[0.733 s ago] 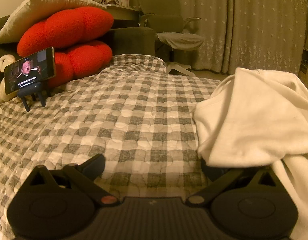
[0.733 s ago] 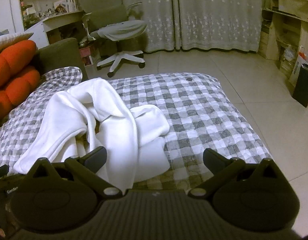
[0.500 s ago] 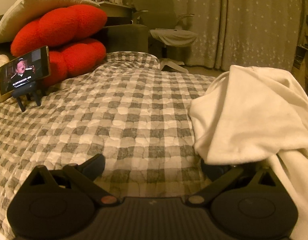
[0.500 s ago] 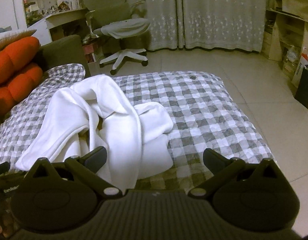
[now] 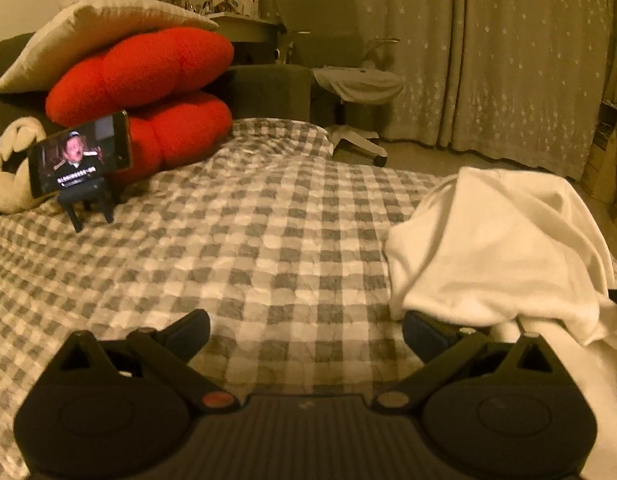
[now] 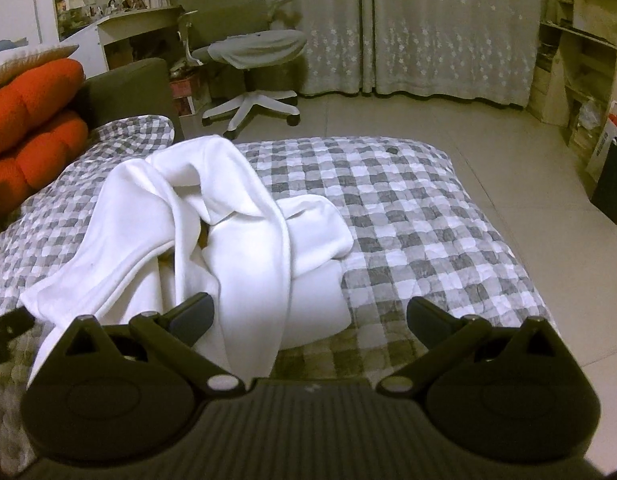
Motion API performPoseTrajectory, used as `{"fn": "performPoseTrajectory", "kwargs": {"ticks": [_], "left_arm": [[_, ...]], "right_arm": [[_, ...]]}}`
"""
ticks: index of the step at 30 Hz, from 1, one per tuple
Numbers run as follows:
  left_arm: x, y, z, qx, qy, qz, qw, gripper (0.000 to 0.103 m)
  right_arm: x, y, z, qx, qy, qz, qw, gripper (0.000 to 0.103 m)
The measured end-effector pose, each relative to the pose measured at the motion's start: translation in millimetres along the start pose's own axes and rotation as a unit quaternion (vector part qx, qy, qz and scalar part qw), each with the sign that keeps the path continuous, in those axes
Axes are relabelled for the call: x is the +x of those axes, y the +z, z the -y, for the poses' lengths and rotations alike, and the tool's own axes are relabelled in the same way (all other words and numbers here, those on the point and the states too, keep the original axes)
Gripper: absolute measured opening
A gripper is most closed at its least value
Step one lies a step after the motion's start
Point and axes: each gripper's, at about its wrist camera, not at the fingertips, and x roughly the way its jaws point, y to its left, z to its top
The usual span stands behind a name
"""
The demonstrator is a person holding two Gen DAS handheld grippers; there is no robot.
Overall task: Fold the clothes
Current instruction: 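Move both grippers toward the crumpled white T-shirt on the bed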
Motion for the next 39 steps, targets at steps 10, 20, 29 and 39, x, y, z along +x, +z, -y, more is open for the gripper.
{"fn": "performPoseTrajectory", "kwargs": {"ticks": [10,20,29,39], "left_arm": [[-26.0,-3.7,-3.8,0.004,-0.059,0.013,0.9981,0.102],[-50.2,7.7,1.9,-0.022,-0.093,0.021,0.9952,0.102],[-94.4,21.1,-23.2,-0.063,-0.122,0.027,0.9901,0.102],[-184.3,64.0,-47.3,-0.042,-0.122,0.099,0.9868,0.102]], "right_arm": [[-10.3,-1.2,-2.6,-0.03,0.001,0.019,0.999,0.103],[-46.7,4.3,-23.1,-0.043,0.002,0.034,0.998,0.103],[-125.4,12.1,-46.6,-0.058,-0.013,0.086,0.994,0.103],[-223.5,36.6,-55.9,-0.033,-0.004,0.159,0.987,0.103]]}}
